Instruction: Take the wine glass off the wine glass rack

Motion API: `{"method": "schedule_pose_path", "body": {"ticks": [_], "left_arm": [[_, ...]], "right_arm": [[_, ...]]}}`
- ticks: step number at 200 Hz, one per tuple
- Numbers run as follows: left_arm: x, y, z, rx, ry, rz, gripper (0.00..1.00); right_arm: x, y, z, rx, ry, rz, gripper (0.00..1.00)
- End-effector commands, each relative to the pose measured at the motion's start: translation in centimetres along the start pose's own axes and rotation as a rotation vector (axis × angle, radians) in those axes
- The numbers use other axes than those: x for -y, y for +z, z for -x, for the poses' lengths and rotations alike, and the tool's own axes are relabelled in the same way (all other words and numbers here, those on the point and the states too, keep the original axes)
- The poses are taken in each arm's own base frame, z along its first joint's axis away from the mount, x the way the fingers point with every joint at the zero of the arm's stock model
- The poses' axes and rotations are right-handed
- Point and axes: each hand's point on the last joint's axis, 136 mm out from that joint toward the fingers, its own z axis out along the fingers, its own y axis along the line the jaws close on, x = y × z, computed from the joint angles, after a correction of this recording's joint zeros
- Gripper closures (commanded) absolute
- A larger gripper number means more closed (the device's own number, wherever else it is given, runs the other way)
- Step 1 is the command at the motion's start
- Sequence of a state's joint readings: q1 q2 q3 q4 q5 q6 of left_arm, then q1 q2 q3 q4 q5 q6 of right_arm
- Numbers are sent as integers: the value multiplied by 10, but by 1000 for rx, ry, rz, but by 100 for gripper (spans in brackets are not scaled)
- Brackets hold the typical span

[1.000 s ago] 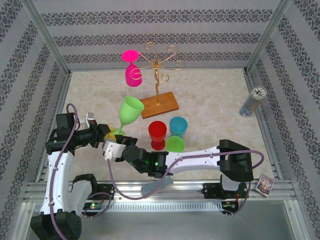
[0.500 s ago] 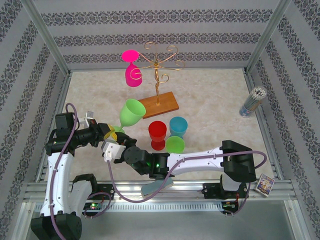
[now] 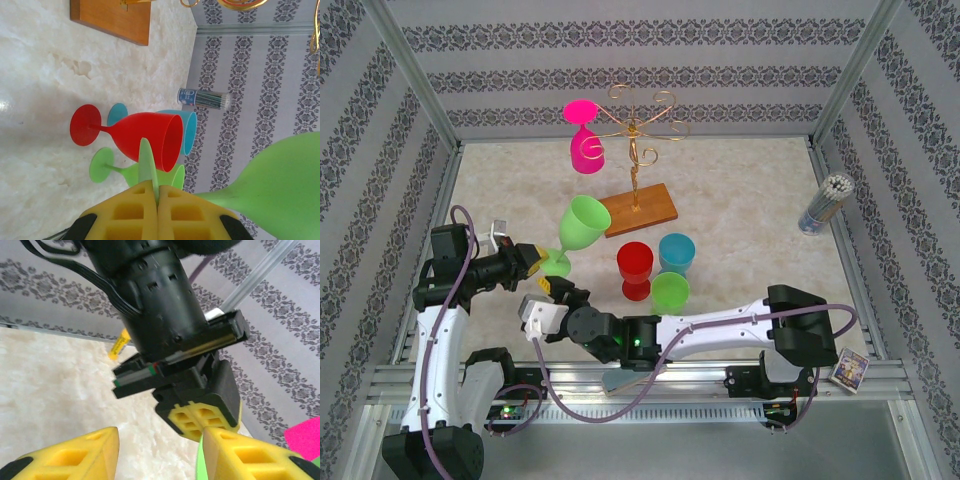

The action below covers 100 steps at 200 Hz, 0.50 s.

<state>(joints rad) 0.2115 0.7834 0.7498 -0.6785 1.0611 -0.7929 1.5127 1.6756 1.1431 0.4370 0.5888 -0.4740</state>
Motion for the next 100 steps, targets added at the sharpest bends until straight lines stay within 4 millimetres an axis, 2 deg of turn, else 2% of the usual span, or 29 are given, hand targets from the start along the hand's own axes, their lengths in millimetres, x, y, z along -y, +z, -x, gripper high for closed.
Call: {"method": "schedule_pose_path", "body": {"ticks": [1,20,53,100], "left_arm": [[7,-2,9,40,37,-33,100],[6,-1,10,47,39,-39,100],[6,-1,12,67,50,-54,100],[3,-1,10,103,80,-80,100]], "right_arm": [[13,-20,38,73,115,23,52],[12,-32,49,80,180,82,52],[20,-50,68,47,289,179,52],[60,-73,91,17,463,236,54]]}}
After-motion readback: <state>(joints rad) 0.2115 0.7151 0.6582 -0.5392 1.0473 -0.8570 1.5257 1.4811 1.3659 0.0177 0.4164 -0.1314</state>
